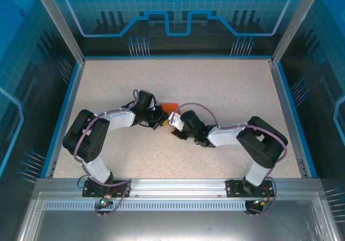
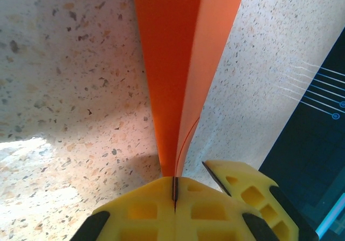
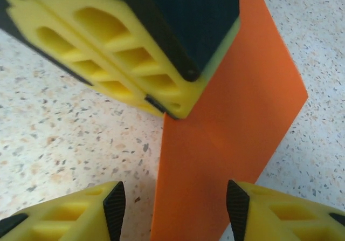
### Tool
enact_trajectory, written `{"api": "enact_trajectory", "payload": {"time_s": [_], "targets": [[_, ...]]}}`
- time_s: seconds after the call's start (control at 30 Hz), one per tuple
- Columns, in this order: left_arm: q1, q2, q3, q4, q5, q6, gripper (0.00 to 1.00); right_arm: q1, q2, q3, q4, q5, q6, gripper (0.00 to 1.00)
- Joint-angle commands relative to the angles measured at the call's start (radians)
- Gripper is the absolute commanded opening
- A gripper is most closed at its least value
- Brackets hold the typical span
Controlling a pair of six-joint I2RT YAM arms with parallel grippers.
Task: Fold a paper plane with a square sheet of paper (pick it up from the middle)
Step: Fold the wing for the fifth time at the center of the table.
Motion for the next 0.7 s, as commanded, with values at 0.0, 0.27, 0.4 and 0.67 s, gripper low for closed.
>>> {"api": "enact_trajectory", "payload": {"time_s": [0.0, 0.27, 0.4, 0.67], "targets": [[-0.008, -0.017, 0.030, -0.031, -0.006, -0.018, 0.03, 0.024, 0.029, 0.037, 0.089, 0.052, -0.061, 0.54], [-0.009, -0.020, 0.020, -0.026, -0.005, -0.035, 0.03, 0.038, 0.093, 0.051, 0.154, 0.083, -0.095, 0.41], [-0.008, -0.024, 0.019, -0.027, -0.011, -0.044, 0.03, 0.041, 0.099, 0.048, 0.163, 0.092, -0.093, 0.29], [-0.002, -0.036, 0.026, -0.026, -0.012, -0.067, 0.04, 0.039, 0.112, 0.042, 0.167, 0.103, -0.090, 0.22]]}}
